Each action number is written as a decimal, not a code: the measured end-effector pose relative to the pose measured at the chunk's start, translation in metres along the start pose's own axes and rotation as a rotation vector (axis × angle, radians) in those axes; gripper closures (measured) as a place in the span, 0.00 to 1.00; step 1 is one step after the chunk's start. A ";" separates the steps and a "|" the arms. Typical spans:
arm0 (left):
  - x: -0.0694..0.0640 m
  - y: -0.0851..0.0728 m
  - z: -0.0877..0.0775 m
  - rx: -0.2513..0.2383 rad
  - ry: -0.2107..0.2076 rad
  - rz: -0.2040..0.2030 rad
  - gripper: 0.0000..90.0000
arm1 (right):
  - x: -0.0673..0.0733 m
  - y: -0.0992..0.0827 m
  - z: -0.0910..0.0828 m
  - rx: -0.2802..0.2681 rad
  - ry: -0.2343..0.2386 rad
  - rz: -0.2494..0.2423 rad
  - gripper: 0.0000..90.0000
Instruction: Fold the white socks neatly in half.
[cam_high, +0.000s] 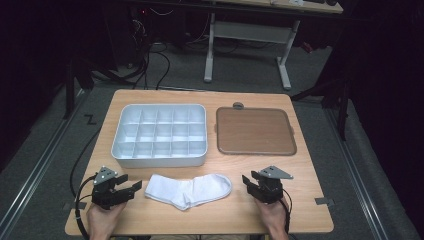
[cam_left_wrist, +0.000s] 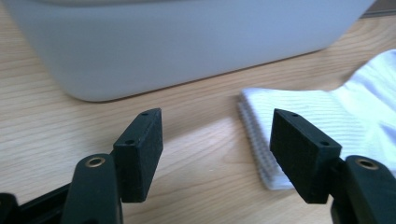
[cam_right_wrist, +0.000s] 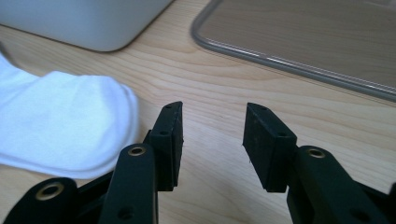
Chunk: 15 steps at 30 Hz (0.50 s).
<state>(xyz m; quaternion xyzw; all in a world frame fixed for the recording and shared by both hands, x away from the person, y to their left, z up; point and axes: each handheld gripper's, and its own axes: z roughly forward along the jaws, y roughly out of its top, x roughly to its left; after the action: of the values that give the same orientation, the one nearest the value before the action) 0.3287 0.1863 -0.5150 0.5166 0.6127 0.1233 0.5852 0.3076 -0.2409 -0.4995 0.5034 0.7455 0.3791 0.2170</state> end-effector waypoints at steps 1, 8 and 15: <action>-0.002 -0.001 0.000 0.005 -0.006 -0.002 0.39 | 0.003 0.001 0.000 -0.001 0.008 -0.003 0.65; -0.009 -0.008 0.003 0.027 -0.025 -0.023 0.39 | 0.014 0.004 0.001 0.000 0.057 -0.015 0.66; -0.016 -0.013 0.007 0.065 -0.040 -0.060 0.40 | 0.027 0.006 0.005 0.009 0.109 -0.031 0.69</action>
<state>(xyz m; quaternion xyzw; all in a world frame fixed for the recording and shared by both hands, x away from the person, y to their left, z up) 0.3249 0.1647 -0.5173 0.5190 0.6198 0.0752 0.5839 0.3039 -0.2129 -0.4968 0.4715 0.7657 0.3991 0.1793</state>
